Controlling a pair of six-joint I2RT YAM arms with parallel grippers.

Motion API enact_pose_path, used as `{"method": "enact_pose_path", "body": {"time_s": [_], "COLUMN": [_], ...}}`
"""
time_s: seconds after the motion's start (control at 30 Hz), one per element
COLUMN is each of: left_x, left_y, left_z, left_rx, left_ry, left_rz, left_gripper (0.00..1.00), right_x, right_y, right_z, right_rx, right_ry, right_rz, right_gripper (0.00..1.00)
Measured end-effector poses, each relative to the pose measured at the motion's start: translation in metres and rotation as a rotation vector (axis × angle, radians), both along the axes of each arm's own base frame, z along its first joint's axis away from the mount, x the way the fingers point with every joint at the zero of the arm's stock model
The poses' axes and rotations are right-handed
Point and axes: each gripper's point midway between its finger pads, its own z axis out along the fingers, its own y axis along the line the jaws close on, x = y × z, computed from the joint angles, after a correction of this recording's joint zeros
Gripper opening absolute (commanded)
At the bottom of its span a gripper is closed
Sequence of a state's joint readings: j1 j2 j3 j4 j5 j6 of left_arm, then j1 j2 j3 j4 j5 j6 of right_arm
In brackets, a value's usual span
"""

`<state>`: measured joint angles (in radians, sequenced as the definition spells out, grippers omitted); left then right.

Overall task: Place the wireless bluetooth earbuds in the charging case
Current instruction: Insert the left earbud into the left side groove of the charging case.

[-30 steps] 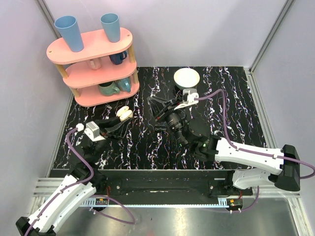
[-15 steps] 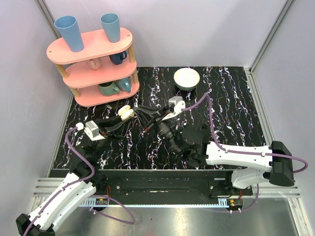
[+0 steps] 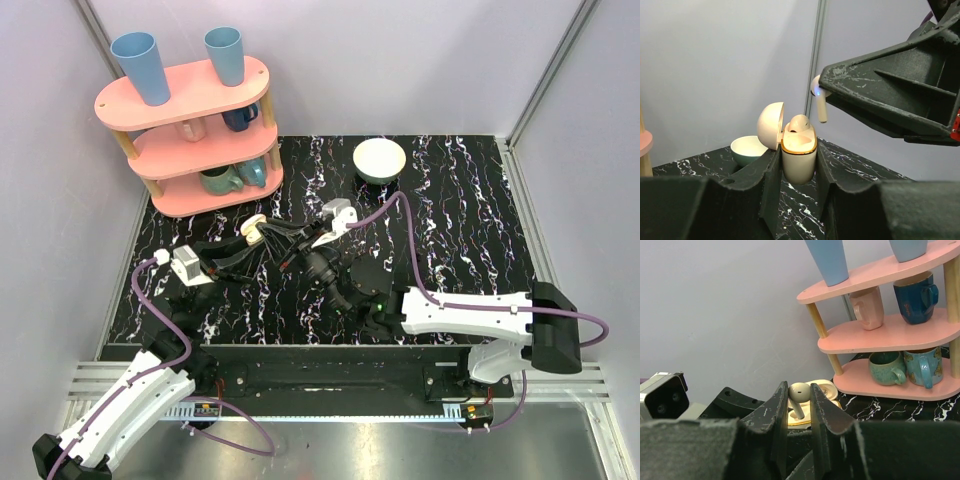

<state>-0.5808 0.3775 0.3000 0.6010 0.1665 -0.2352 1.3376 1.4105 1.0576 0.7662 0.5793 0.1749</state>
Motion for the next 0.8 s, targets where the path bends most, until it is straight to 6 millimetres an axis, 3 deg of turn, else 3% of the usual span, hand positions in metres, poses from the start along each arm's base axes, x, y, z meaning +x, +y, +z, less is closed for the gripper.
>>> {"method": "enact_pose_path", "body": {"time_s": [0.23, 0.8], "left_x": [-0.001, -0.001], "left_y": [-0.001, -0.002], "left_z": [0.000, -0.007], "left_rx": [0.004, 0.011], "left_ry": [-0.002, 0.007], "left_rz": [-0.010, -0.012], "left_gripper": [0.00, 0.00], "right_x": [0.000, 0.001], "right_y": [0.011, 0.024], "right_z": [0.005, -0.010], "right_rx": [0.007, -0.026], "right_ry": [-0.010, -0.005], "right_rz": [0.013, 0.022], "right_gripper": [0.03, 0.03]}}
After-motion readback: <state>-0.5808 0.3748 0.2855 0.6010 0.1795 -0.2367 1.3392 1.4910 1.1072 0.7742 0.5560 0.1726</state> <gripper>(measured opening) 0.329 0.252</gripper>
